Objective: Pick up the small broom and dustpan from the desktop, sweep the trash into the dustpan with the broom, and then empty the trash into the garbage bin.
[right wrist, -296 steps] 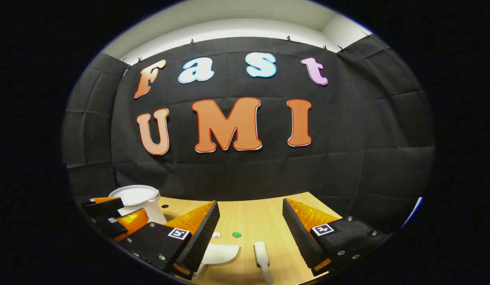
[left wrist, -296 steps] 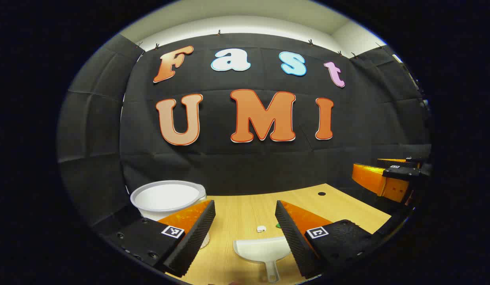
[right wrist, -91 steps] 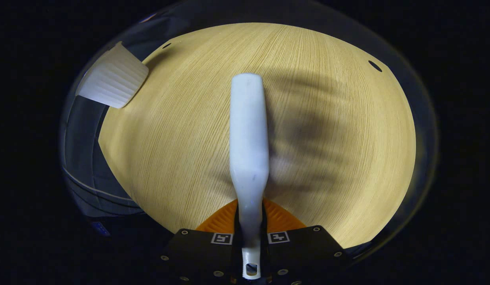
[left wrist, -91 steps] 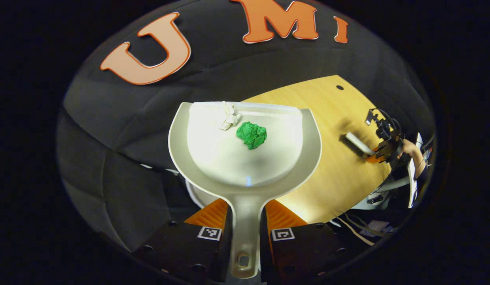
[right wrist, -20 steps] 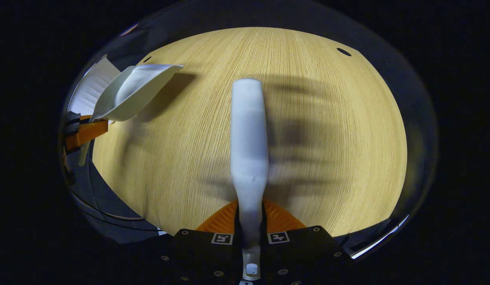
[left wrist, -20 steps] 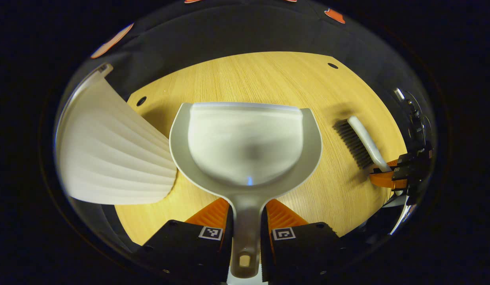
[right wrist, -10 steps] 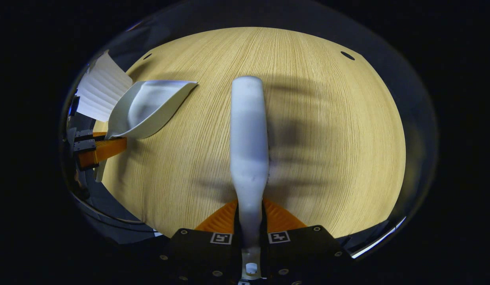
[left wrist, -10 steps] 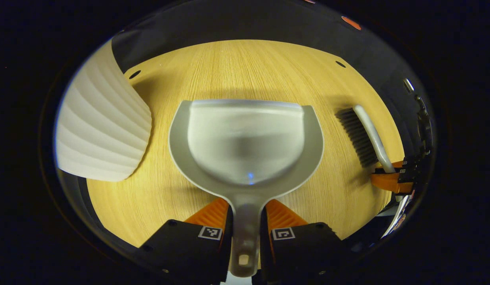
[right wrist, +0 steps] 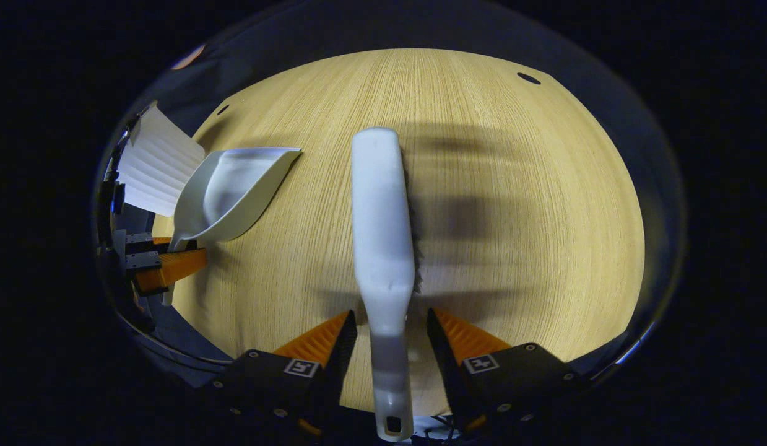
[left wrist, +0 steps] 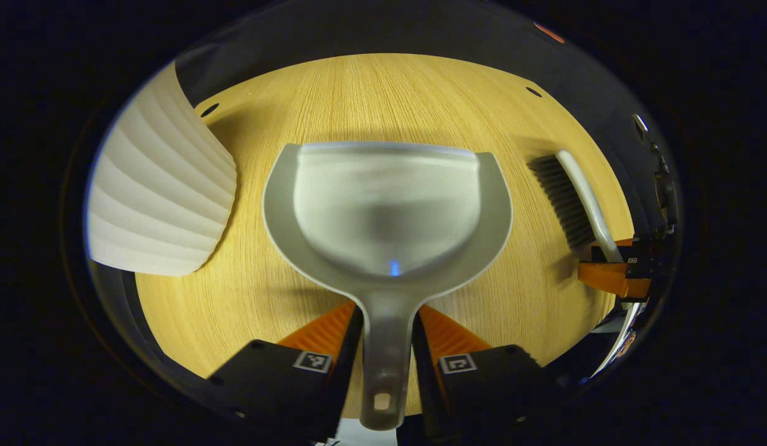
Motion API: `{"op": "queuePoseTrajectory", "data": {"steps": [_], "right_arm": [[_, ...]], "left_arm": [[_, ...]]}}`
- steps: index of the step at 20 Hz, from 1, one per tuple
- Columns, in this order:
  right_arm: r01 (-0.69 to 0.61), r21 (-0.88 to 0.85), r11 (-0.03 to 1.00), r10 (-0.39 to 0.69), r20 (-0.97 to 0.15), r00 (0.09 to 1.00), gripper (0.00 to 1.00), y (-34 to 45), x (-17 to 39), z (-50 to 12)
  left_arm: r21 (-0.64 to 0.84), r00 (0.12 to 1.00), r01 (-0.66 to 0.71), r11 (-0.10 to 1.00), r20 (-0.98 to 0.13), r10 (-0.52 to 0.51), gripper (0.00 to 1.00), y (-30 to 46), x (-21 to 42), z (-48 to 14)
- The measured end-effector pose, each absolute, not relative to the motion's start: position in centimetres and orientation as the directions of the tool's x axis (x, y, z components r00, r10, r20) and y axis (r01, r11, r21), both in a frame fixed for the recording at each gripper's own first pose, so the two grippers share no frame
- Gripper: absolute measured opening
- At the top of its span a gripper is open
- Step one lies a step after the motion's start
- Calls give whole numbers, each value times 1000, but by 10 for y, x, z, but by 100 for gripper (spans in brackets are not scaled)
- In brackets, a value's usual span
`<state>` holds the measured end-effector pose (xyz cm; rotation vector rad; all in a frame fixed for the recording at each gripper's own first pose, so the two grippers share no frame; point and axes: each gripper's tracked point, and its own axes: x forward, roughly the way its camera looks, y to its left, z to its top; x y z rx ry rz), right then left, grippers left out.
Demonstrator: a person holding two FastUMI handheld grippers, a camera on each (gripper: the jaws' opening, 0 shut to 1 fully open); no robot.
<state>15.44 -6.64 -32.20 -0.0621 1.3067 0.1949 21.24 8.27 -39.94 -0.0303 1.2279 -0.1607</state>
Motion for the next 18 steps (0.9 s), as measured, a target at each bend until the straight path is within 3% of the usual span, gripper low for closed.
{"op": "queuePoseTrajectory", "data": {"steps": [1, 3, 4, 7, 10, 15, 18], "right_arm": [[-175, 79, 981, 123, -959, 256, 86, -64, 155, -321], [-173, 80, 982, 126, -953, 274, 96, -64, 156, -320], [-172, 75, 982, 121, -952, 280, 95, -65, 156, -320], [-164, 82, 983, 132, -938, 322, 96, -67, 161, -309], [-164, 104, 981, 161, -909, 386, 96, -65, 166, -282], [-204, 153, 967, 245, -775, 582, 95, -42, 185, -187], [-242, 130, 962, 269, -625, 733, 95, -27, 193, -109]], "left_arm": [[-109, 323, 105, 988, -936, -138, 60, 94, 214, -404], [-112, 325, 98, 989, -936, -139, 88, 105, 184, -416], [-111, 324, 97, 989, -936, -137, 100, 93, 183, -413], [-95, 362, 96, 991, -924, -124, 100, 93, 179, -392], [-61, 453, 101, 993, -886, -101, 100, 96, 185, -352], [-100, 674, 68, 993, -729, -120, 100, 99, 183, -250], [-138, 783, 66, 988, -607, -136, 100, 114, 158, -230]]}}
